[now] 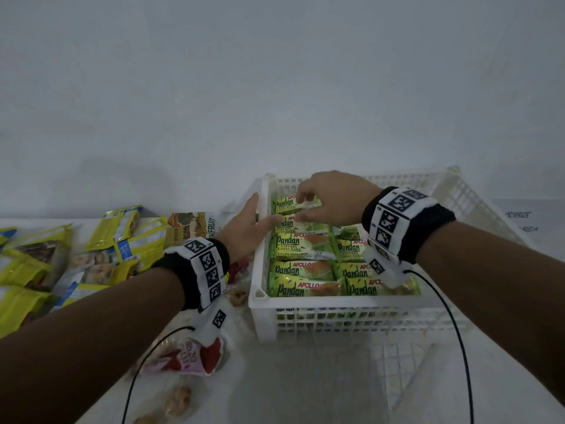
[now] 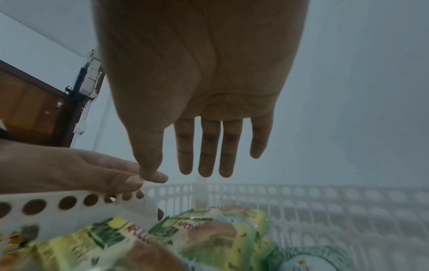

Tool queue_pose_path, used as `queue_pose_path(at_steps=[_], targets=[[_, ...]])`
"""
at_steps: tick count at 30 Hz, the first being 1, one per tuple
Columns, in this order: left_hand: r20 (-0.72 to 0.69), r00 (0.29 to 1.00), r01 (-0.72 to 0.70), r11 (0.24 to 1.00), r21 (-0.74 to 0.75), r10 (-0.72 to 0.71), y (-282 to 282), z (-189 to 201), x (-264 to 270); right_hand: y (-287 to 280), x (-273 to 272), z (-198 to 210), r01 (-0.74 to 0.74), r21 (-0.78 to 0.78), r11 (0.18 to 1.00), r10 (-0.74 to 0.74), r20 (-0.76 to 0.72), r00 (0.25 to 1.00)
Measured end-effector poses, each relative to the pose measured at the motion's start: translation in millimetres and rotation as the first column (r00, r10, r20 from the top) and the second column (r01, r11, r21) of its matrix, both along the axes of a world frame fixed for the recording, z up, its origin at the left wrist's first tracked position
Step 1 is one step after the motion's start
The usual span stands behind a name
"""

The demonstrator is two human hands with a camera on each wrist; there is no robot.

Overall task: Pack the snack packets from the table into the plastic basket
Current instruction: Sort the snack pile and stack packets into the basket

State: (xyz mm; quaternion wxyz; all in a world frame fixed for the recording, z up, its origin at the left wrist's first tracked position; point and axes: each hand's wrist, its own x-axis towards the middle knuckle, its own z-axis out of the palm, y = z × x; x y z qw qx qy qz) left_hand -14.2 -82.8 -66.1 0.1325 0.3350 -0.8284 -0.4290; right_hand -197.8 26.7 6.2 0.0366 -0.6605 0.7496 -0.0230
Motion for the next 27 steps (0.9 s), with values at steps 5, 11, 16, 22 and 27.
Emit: queue_pose_path(at_steps=[5,11,16,22,27], targets=[[0.009,0.999,-0.03,0.984,-0.174,0.032,-3,30,19,-1,10,12,0.042,-0.14,0.989,-0.041,0.012,0.999],[0.322,0.945,0.136,0.83,-0.541,0.055,-20,60,65,-13,47,25,0.03,-0.186,0.982,-0.032,-0.004,0.999],[0.432,0.899,0.221,0.774,-0.593,0.074,-36,59,106,-25,98,40,-0.013,-0.201,0.98,0.002,-0.055,0.998],[0.483,0.875,0.298,0.749,-0.592,0.033,-64,50,174,-50,182,50,-0.003,-0.163,0.987,-0.013,-0.095,0.995],[0.547,0.837,0.367,0.754,-0.545,-0.013,-88,25,243,-72,253,26,0.071,-0.072,0.995,-0.076,-0.059,0.995]])
